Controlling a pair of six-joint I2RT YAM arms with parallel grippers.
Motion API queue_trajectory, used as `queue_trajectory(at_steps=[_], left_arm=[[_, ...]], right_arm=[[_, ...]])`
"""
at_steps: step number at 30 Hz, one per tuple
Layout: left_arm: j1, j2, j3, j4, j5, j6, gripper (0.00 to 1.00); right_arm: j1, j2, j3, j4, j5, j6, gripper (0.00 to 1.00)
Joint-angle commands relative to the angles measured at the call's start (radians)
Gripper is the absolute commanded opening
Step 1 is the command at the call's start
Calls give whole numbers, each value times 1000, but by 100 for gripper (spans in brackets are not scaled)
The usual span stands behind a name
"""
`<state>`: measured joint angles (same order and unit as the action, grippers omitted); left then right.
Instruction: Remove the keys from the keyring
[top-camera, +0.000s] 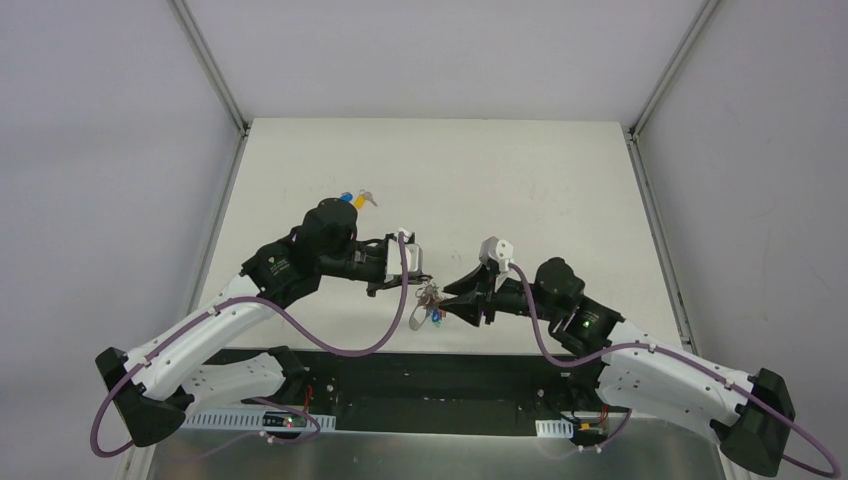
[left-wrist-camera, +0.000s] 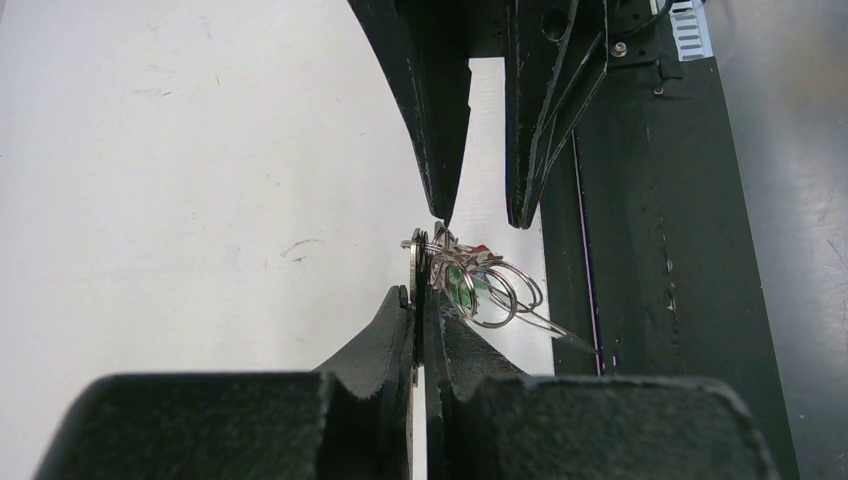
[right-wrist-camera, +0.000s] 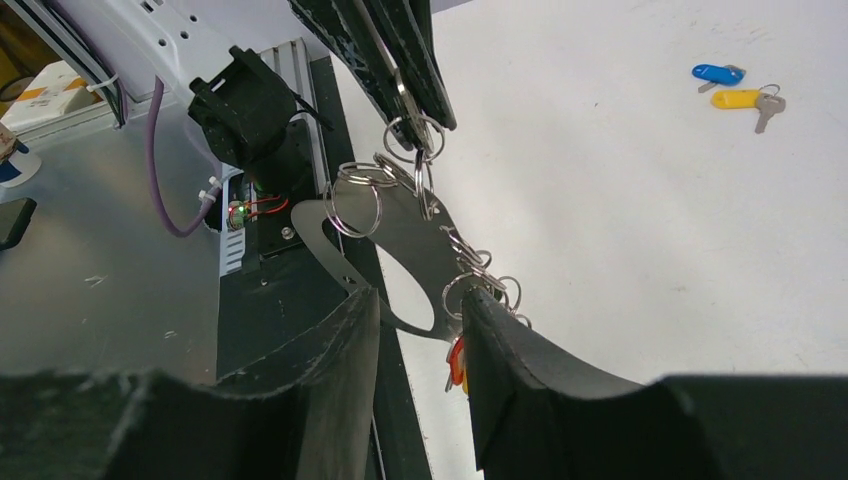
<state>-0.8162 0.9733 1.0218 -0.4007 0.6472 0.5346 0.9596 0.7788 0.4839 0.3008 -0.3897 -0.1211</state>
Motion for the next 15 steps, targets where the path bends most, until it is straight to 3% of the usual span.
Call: queue_trajectory(at_steps=[1, 15], left_arm=[[9, -15, 11, 66, 49, -7, 0], [10, -17, 11, 67, 77, -8, 0]], right_arm=[[0, -19, 62, 27, 3, -32, 42], [0, 99, 173, 37, -50, -112, 40]])
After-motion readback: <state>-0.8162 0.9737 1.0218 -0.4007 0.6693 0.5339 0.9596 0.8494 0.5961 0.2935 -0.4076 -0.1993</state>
